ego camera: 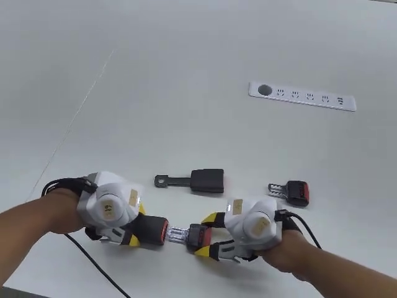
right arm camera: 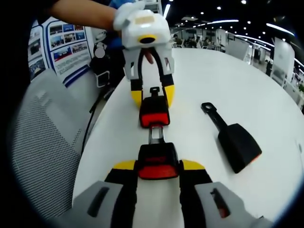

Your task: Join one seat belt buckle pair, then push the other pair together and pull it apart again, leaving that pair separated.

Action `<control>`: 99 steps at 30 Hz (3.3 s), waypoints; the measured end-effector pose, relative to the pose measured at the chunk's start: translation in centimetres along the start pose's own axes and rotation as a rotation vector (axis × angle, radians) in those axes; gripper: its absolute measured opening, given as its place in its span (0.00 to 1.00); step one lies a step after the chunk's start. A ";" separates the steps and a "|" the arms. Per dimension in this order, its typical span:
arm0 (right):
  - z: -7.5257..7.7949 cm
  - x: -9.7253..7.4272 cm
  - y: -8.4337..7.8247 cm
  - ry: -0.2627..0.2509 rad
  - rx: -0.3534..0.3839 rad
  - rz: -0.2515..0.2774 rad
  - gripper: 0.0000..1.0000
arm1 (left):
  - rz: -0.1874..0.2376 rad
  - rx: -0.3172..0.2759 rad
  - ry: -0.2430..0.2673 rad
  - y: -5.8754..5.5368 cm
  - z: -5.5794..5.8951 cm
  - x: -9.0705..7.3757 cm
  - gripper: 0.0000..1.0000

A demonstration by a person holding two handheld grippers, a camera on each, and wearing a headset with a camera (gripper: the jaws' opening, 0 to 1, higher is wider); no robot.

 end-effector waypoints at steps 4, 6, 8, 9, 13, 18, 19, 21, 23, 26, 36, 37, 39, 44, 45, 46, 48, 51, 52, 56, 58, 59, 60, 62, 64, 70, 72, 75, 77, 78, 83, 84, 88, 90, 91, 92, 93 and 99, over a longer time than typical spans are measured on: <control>0.0 0.6 0.5 0.009 -0.005 0.019 0.34 | -0.002 -0.004 0.005 0.0 0.0 0.0 0.33; 0.0 0.9 0.8 0.010 -0.001 0.033 0.34 | -0.017 0.023 0.015 0.0 0.1 0.1 0.33; -0.2 1.4 1.1 0.012 -0.003 0.037 0.34 | -0.017 0.010 0.015 -0.1 0.1 0.2 0.33; -0.1 1.0 1.1 0.016 -0.003 0.038 0.34 | -0.012 0.011 0.015 -0.2 0.1 0.2 0.33; 0.0 1.0 1.0 0.028 -0.011 0.037 0.34 | -0.027 0.019 0.011 0.0 0.0 0.2 0.33; -0.1 1.2 1.2 0.021 0.003 0.030 0.33 | -0.069 0.052 -0.001 0.2 -0.2 0.3 0.33; -0.2 1.4 1.3 0.019 0.002 0.027 0.33 | -0.070 0.050 -0.002 0.2 -0.2 0.3 0.33; -0.2 1.5 1.4 0.014 0.002 0.022 0.33 | -0.066 0.051 -0.002 0.1 -0.2 0.3 0.33; -0.2 1.7 1.5 0.012 0.008 0.020 0.33 | -0.055 0.045 -0.001 0.1 -0.2 0.2 0.32; -0.4 2.2 2.0 0.002 0.012 0.015 0.33 | -0.058 0.038 0.001 0.0 -0.3 0.3 0.32; -0.6 3.1 2.7 -0.015 0.031 -0.029 0.33 | -0.032 0.013 0.009 -0.3 -0.1 0.3 0.33; -0.6 3.0 2.7 -0.015 0.030 -0.028 0.33 | -0.031 0.013 0.009 -0.3 -0.1 0.3 0.33; -0.5 3.0 2.6 -0.014 0.027 -0.029 0.33 | -0.041 0.027 0.005 -0.2 -0.1 0.4 0.33; -0.4 3.0 2.6 -0.011 0.009 -0.042 0.33 | -0.061 0.054 -0.005 -0.2 -0.1 0.4 0.33; -0.4 3.0 2.6 -0.012 0.005 -0.045 0.33 | -0.061 0.062 -0.007 -0.2 -0.1 0.4 0.33; -0.4 3.0 2.6 -0.015 0.001 -0.050 0.33 | -0.064 0.065 -0.010 -0.1 -0.1 0.4 0.33; -0.4 2.9 2.6 -0.022 -0.008 -0.052 0.33 | -0.071 0.082 -0.016 -0.1 -0.2 0.5 0.33; -0.3 2.8 2.6 -0.026 -0.020 -0.053 0.33 | -0.050 0.087 -0.018 -0.2 -0.1 0.4 0.33; -0.3 2.8 2.6 -0.029 -0.036 -0.055 0.33 | -0.041 0.086 -0.017 -0.3 -0.1 0.4 0.33; -0.3 2.7 2.5 -0.031 -0.046 -0.055 0.33 | -0.043 0.082 -0.015 -0.1 -0.2 0.4 0.33; -0.3 2.6 2.5 -0.036 -0.064 -0.045 0.33 | -0.023 0.073 -0.015 -0.3 -0.2 0.3 0.33; -0.3 2.6 2.5 -0.038 -0.063 -0.041 0.33 | -0.014 0.070 -0.014 -0.4 -0.2 0.3 0.33; -0.3 2.6 2.4 -0.039 -0.059 -0.037 0.33 | -0.008 0.071 -0.014 -0.4 -0.3 0.3 0.33; -0.3 2.5 2.4 -0.044 -0.062 -0.027 0.33 | 0.003 0.070 -0.012 -0.4 -0.3 0.3 0.33; -0.3 2.5 2.4 -0.046 -0.062 -0.018 0.33 | 0.005 0.072 -0.011 -0.3 -0.2 0.3 0.32; -0.4 2.4 2.3 -0.059 -0.075 0.009 0.33 | 0.043 0.057 -0.003 -0.4 -0.2 0.2 0.32; -0.4 2.4 2.4 -0.059 -0.075 0.014 0.33 | 0.048 0.059 -0.005 -0.3 -0.1 0.1 0.32; -0.4 2.4 2.4 -0.063 -0.080 0.022 0.33 | 0.058 0.061 -0.004 -0.3 -0.1 0.0 0.32; -0.5 2.4 2.4 -0.069 -0.079 0.028 0.33 | 0.061 0.058 -0.006 -0.4 -0.1 0.0 0.32; -0.5 2.4 2.3 -0.070 -0.079 0.033 0.33 | 0.062 0.061 -0.006 -0.4 -0.1 0.0 0.32; -0.5 2.3 2.3 -0.073 -0.068 0.038 0.33 | 0.075 0.059 -0.002 -0.3 0.0 0.0 0.32; -0.5 2.3 2.3 -0.073 -0.067 0.039 0.33 | 0.077 0.058 -0.001 -0.3 0.0 -0.1 0.32; -0.5 2.3 2.3 -0.078 -0.062 0.046 0.33 | 0.081 0.055 0.002 -0.2 0.0 -0.1 0.32; -0.6 2.3 2.3 -0.078 -0.062 0.045 0.33 | 0.081 0.058 0.001 -0.3 0.0 -0.1 0.32; -0.6 2.3 2.3 -0.078 -0.063 0.045 0.33 | 0.084 0.054 0.001 -0.3 0.0 -0.1 0.33; -0.6 2.3 2.3 -0.078 -0.058 0.045 0.33 | 0.086 0.055 0.003 -0.3 0.1 -0.1 0.33; -0.6 2.3 2.4 -0.077 -0.063 0.041 0.34 | 0.085 0.056 0.004 -0.3 0.1 -0.1 0.33; -0.7 2.3 2.6 -0.070 -0.070 0.029 0.35 | 0.061 0.038 0.003 -0.1 0.1 0.0 0.34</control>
Point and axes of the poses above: the centre of the closed fingertips' face, and the gripper's own axes: x roughly forward along the fingers, z roughly to its right, y roughly out of its top, the point moved 4 cm from there along -x, roughly backward along the fingers, and after that the axes turned 3 degrees about -y, right-handed, at the moved point
